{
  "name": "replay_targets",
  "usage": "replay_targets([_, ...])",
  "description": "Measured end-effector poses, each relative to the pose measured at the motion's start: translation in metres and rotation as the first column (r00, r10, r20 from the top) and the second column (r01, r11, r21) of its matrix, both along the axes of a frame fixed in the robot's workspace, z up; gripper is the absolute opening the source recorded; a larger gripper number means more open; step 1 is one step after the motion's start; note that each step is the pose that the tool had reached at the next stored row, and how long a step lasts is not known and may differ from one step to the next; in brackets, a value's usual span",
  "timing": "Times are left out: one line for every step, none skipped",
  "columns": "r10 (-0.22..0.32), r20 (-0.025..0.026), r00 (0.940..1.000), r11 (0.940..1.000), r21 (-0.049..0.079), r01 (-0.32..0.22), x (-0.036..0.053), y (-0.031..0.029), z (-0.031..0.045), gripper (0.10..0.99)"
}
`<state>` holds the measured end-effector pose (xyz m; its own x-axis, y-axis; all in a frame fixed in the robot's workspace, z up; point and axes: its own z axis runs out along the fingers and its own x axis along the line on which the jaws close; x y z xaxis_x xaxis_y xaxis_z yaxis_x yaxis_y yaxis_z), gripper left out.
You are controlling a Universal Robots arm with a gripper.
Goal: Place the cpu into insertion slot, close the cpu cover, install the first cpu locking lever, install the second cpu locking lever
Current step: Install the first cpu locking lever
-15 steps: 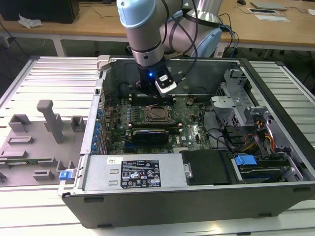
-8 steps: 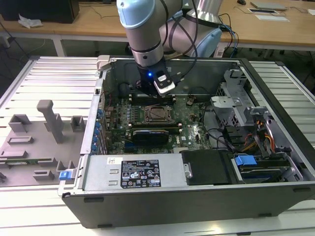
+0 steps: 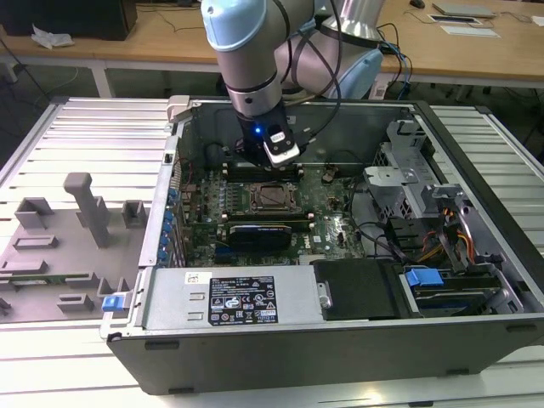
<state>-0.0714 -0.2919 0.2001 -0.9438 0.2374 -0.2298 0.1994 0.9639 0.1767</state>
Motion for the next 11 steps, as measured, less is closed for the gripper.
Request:
replay_targets([-0.007,0.0,1.0,1.0,0.0,0.007,0.0,0.0001,-0.0006,0.106])
replay_targets([-0.014,0.0,0.9999,0.9999,0.0,0.014,0.0,0.0002,-0.0012,0.106])
replay_targets([-0.026,-0.0002,0.9997,0.9997,0.0,0.026,0.0,0.0003,-0.0024,0.106])
replay_targets([-0.037,-0.0002,0.9993,0.9993,-0.001,0.037,0.0,0.0003,-0.0035,0.106])
replay_targets([-0.046,0.0001,0.9989,0.9989,0.0,0.046,0.0001,0.0006,-0.0044,0.106])
replay_targets([-0.049,-0.0001,0.9988,0.9988,0.0,0.049,0.0,0.0005,-0.0044,0.106])
replay_targets([-0.049,-0.0001,0.9988,0.9988,0.0,0.049,0.0,0.0005,-0.0044,0.106])
replay_targets([-0.05,0.0,0.9988,0.9988,0.0,0.05,0.0,0.0005,-0.0044,0.106])
replay_targets([-0.05,0.0,0.9988,0.9988,0.0,0.05,0.0,0.0005,-0.0043,0.106])
replay_targets([-0.05,0.0002,0.9988,0.9988,0.0,0.05,0.0,0.0005,-0.004,0.106])
replay_targets([-0.05,0.0002,0.9988,0.9988,0.0,0.05,0.0001,0.0005,-0.0033,0.106])
